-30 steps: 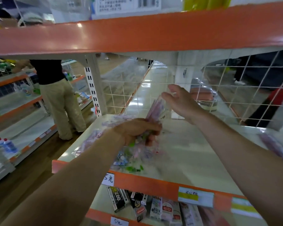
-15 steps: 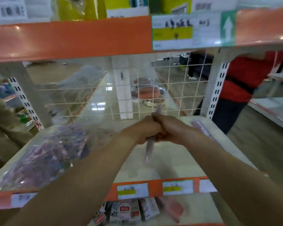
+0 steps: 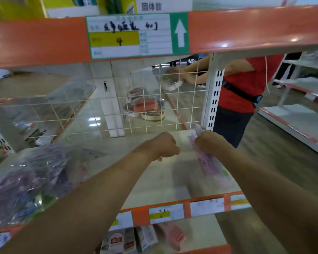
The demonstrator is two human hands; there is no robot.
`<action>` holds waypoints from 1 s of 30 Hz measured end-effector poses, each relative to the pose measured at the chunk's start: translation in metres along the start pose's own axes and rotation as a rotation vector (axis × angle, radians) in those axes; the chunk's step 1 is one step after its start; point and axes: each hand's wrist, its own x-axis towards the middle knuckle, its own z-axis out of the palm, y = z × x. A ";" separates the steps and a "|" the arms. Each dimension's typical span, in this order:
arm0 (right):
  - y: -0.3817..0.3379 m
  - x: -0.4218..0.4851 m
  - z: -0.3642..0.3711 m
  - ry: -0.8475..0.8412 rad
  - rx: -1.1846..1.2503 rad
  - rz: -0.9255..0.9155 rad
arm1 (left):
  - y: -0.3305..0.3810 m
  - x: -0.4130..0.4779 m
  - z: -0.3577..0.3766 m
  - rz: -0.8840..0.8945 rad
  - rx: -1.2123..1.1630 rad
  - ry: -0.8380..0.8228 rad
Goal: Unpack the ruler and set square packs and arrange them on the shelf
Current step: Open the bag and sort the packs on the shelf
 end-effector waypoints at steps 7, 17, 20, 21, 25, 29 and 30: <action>-0.021 0.009 0.006 -0.011 -0.378 -0.049 | -0.024 0.002 -0.009 -0.064 0.035 0.060; -0.061 0.002 -0.004 0.052 -0.534 -0.207 | -0.057 0.002 -0.033 -0.036 0.227 0.201; -0.100 -0.006 0.003 0.023 -0.466 -0.329 | -0.087 -0.008 -0.053 -0.068 0.244 0.258; -0.114 -0.008 0.009 -0.012 -0.431 -0.369 | -0.102 -0.012 -0.062 -0.089 0.238 0.277; -0.176 -0.020 0.040 -0.199 -0.261 -0.522 | -0.168 -0.042 -0.111 -0.188 0.215 0.359; -0.230 -0.036 0.067 -0.323 -0.222 -0.624 | -0.232 -0.074 -0.152 -0.292 0.199 0.405; -0.242 -0.037 0.075 -0.343 -0.232 -0.636 | -0.244 -0.081 -0.159 -0.311 0.201 0.417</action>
